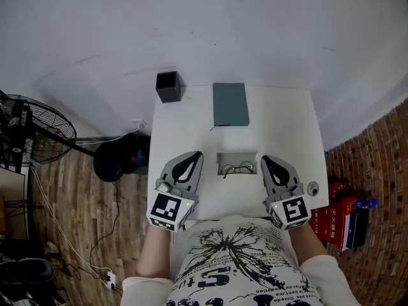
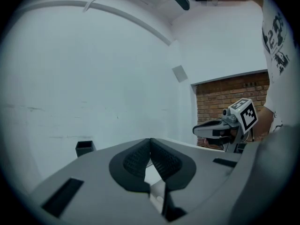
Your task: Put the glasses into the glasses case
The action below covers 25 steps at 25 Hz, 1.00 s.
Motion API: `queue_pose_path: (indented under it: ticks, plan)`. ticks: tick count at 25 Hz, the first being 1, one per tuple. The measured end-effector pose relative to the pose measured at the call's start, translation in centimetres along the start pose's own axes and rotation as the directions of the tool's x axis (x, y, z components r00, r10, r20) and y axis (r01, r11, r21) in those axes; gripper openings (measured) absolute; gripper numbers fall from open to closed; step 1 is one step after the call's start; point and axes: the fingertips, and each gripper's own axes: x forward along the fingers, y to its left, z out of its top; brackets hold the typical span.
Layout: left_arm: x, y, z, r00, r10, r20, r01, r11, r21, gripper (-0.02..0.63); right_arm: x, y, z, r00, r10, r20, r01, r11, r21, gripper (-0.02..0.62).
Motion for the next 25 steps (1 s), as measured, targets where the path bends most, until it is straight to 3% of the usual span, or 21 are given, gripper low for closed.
queue_pose_path:
  ticks: [12,15,19,25]
  plan:
    - [-0.4,-0.7,0.6,0.999,-0.039,0.036,0.038,0.998,0.04,0.014,-0.1,0.6,0.1,1.0,0.01,-0.004,-0.01,1.0,-0.02,0.012]
    - [-0.3,-0.7,1.2,0.996,-0.045,0.079,0.042,0.999,0.031,0.014,-0.1,0.5,-0.1,1.0,0.0,-0.006,0.0,1.0,0.0,0.012]
    - [-0.4,-0.8,0.4,0.998,-0.055,0.025,0.054,0.997,0.049,0.014,-0.1,0.3,-0.6,1.0,-0.02,-0.019,0.021,1.0,0.021,0.012]
    - [-0.1,-0.8,-0.5,0.998,-0.066,0.004,0.065,0.997,0.049,0.014,0.0,0.6,-1.1,0.999,-0.028,-0.029,0.028,1.0,-0.011,0.012]
